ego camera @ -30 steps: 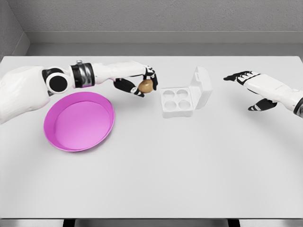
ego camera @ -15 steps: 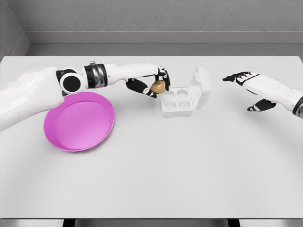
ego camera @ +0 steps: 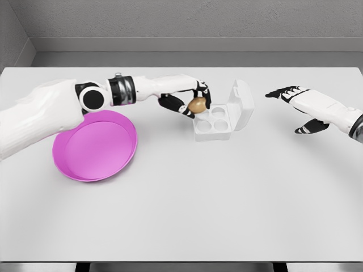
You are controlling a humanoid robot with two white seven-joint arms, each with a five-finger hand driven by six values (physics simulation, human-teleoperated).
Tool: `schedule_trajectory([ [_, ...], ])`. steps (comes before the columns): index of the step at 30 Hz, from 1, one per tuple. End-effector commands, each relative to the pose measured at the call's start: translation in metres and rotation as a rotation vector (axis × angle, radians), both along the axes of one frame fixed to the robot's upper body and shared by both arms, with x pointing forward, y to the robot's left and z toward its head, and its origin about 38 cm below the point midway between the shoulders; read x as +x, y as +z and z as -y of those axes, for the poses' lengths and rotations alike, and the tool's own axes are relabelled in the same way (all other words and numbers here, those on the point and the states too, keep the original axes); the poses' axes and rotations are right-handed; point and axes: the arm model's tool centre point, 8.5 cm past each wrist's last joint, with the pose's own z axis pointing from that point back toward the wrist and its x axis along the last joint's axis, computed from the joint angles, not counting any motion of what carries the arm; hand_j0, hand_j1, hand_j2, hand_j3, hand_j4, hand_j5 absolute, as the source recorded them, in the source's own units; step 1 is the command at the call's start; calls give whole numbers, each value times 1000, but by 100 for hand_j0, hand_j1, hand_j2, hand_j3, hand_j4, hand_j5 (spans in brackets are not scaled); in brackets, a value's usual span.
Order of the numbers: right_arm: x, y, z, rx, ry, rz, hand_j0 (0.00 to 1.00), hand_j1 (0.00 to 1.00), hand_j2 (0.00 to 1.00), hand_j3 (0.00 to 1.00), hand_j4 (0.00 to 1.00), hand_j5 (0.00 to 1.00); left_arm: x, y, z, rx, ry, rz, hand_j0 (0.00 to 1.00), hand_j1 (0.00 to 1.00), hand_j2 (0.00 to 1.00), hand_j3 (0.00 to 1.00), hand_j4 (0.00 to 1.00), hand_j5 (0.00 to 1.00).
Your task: Pack egg into the box and close the box lid
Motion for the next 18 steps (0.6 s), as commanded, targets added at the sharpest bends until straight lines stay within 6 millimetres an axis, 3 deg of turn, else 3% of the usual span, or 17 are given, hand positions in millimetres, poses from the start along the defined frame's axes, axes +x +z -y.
schedule_trajectory([
  [1,0,1,0,7,-2,0,100,100,100,100,100,100,2,0,7,-9,1,-3,46,46,46,46,46,46],
  [11,0,0,0,5,-1,-1,100,100,100,100,100,100,12,-4,10,2,36,1,46,46,46,46,46,46],
  [18,0,1,0,5,-2,0,100,100,100,100,100,100,9,-6,21,-3,16,-3,46,46,46,46,46,46],
])
